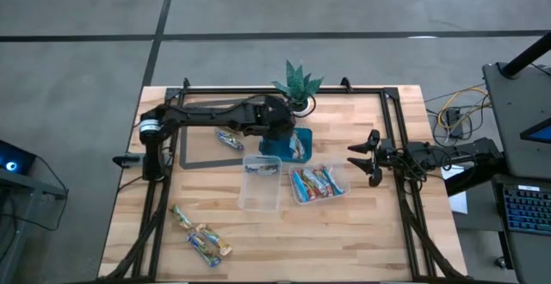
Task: Pick and place Granola Bars by type
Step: Put the yellow granola bar into the blue bin
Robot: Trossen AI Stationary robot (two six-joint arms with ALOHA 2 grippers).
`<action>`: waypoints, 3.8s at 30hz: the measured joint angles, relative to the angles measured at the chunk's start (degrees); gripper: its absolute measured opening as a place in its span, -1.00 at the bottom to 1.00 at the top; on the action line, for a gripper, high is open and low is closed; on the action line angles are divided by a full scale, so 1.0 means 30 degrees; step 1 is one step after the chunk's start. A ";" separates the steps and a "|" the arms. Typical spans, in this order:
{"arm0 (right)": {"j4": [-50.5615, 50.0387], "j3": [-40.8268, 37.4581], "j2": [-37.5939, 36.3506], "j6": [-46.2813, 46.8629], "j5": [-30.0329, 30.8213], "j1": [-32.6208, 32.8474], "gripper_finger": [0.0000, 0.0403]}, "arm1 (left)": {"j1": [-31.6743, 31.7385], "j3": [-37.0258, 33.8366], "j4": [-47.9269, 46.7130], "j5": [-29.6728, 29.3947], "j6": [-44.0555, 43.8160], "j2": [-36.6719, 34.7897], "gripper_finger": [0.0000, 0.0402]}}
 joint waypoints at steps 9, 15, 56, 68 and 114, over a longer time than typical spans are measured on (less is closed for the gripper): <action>-0.0015 0.0000 0.0087 0.0000 -0.0025 0.0000 -0.06 | -0.0301 0.0000 -0.5875 0.0195 -0.2533 -0.2153 -0.51; -0.0009 0.0000 0.0185 0.0000 -0.0034 0.0000 -0.06 | -0.1666 0.0000 -0.8415 0.1799 -0.4273 -0.3867 -0.51; -0.0007 0.0000 0.0211 -0.0001 -0.0025 0.0007 -0.06 | -1.7923 -0.9026 -0.2800 0.8672 -1.2799 -0.6598 -0.02; -0.0007 0.0000 0.0211 0.0000 -0.0025 0.0007 -0.06 | -1.7930 -1.2298 0.1159 0.8691 -1.5166 -0.6573 -0.02; 0.0000 0.0000 0.0209 0.0000 -0.0025 0.0001 -0.06 | -1.7923 -1.3463 0.4019 0.5580 -1.5604 -0.6450 -0.93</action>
